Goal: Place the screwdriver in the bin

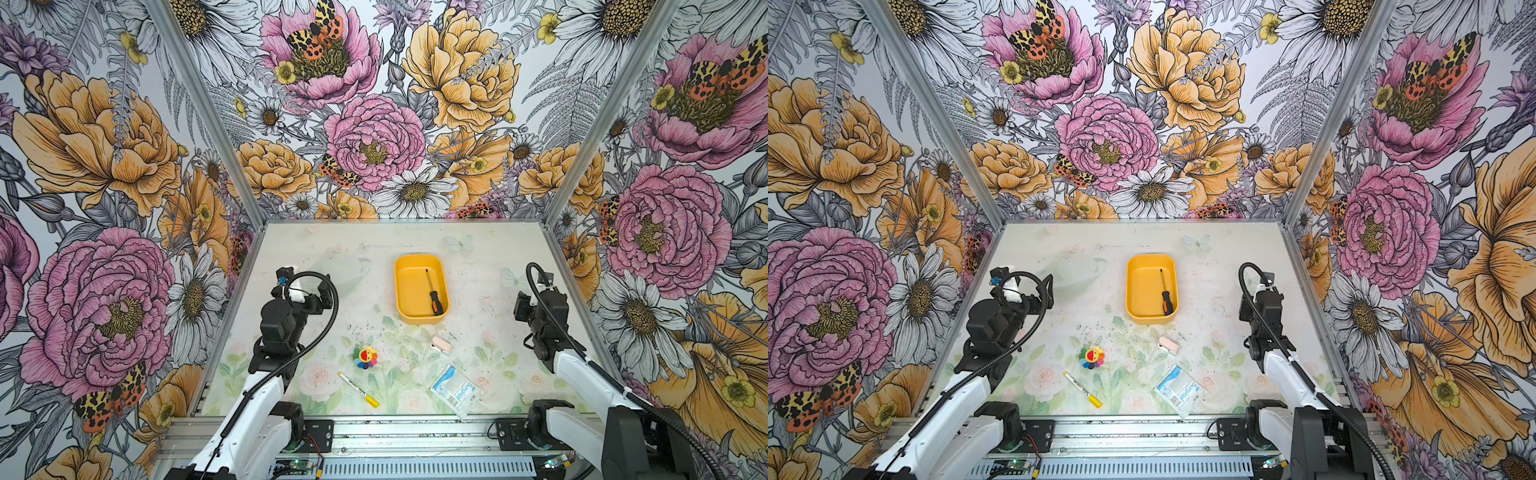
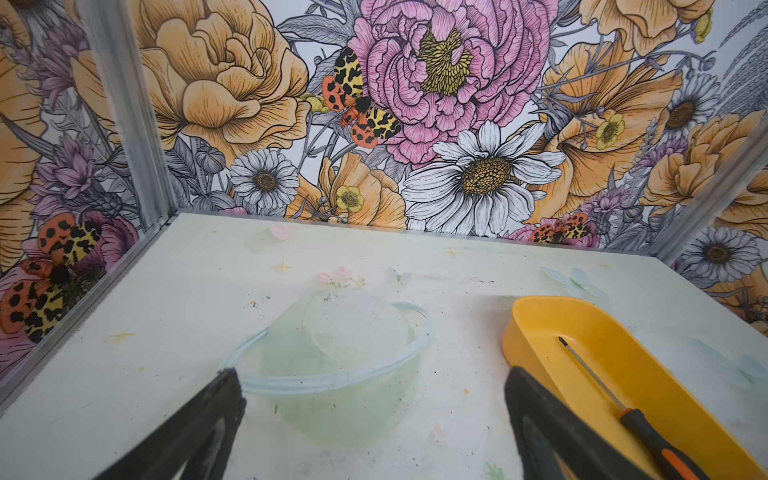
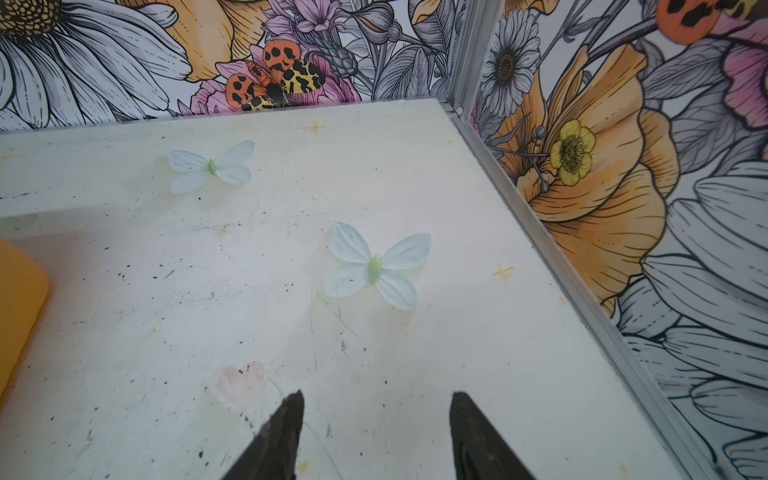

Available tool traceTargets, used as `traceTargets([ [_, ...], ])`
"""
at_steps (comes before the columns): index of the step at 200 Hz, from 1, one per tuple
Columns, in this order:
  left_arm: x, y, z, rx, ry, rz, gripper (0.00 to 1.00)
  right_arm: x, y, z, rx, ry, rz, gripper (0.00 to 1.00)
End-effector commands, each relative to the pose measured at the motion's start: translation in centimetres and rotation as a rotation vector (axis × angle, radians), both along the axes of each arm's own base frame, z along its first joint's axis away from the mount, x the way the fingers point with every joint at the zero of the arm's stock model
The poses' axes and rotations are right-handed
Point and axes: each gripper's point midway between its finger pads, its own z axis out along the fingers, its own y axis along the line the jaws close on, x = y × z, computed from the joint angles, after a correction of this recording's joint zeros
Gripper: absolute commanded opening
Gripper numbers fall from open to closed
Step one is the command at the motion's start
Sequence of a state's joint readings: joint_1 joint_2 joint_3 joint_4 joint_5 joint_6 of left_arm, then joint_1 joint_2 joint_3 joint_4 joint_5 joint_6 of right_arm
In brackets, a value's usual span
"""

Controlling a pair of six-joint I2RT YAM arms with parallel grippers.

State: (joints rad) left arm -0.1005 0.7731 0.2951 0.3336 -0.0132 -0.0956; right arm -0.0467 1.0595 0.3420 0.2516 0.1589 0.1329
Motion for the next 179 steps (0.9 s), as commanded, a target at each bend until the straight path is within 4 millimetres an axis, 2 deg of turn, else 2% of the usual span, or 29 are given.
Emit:
traceTargets([
  [1, -0.6, 1.4, 3.3, 0.051, -0.155, 0.083, 0.99, 1.7, -0.1, 3.7, -0.001, -0.186, 0.008, 0.58],
  [68, 1.1, 3.7, -0.5, 0.133, -0.049, 0.159, 0.99, 2.8, -0.3, 2.1, 0.018, -0.201, 0.002, 0.57],
  [106, 2.1, 4.2, -1.4, 0.134, -0.049, 0.150, 0.99, 3.7, -0.5, 2.1, 0.018, -0.215, -0.011, 0.57],
  [138, 2.5, 5.4, -2.4, 0.117, -0.037, 0.171, 0.99, 5.6, 0.1, 1.8, 0.034, -0.193, 0.031, 0.57],
  [179, 3.3, 6.2, -3.7, 0.091, -0.011, 0.170, 0.99, 5.9, -0.6, 1.0, 0.014, -0.214, -0.004, 0.57],
])
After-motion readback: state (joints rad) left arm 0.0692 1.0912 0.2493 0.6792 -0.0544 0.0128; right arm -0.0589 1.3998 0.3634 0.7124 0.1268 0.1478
